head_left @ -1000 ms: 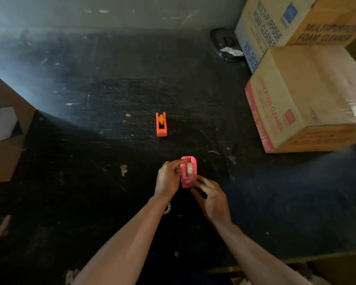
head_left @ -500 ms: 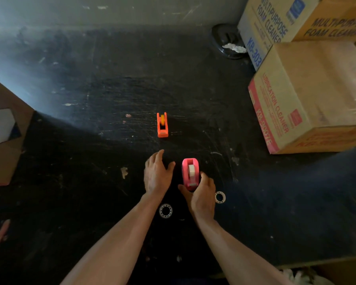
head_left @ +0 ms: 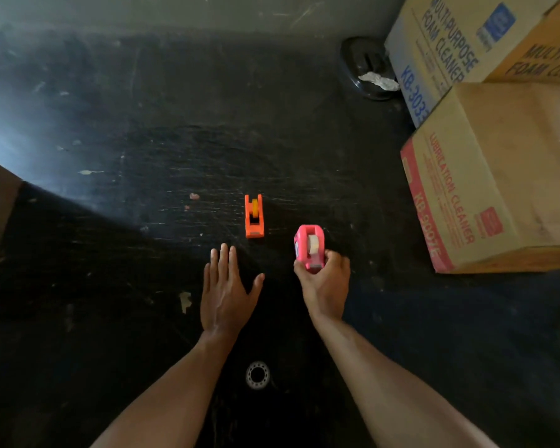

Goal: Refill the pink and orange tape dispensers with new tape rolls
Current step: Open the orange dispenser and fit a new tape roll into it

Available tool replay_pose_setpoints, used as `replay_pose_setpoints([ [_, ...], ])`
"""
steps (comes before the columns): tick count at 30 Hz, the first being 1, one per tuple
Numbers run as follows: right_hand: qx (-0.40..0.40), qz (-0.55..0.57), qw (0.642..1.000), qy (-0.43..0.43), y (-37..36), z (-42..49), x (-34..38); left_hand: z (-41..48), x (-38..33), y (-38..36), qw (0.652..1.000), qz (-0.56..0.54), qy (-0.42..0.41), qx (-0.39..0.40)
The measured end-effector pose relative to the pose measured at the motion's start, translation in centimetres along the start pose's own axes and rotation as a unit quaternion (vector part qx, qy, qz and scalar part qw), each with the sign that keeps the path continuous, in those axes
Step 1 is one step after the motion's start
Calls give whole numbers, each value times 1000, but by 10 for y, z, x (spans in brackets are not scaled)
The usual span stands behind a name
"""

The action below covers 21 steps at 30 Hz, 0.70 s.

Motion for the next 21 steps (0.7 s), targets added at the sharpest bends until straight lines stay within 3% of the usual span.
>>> replay_pose_setpoints([
  [9, 1, -30, 999, 20, -22, 62, 19, 3, 2, -4, 1000, 1, 11, 4],
  [18, 52, -6, 999, -2, -19, 54, 15, 1, 0, 0, 1000, -7, 10, 14],
  [21, 31, 23, 999, -1, -5, 38, 16, 1, -1, 5, 999, -39, 17, 19],
])
Point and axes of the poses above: each hand's wrist, its own z-axis towards the middle knuckle, its own y-axis out of the back of the hand, x = y × z, the point moved 8 cm from there along z, towards the middle knuckle, and after that the axes turned 10 degrees about y, right-handed, at the moved point
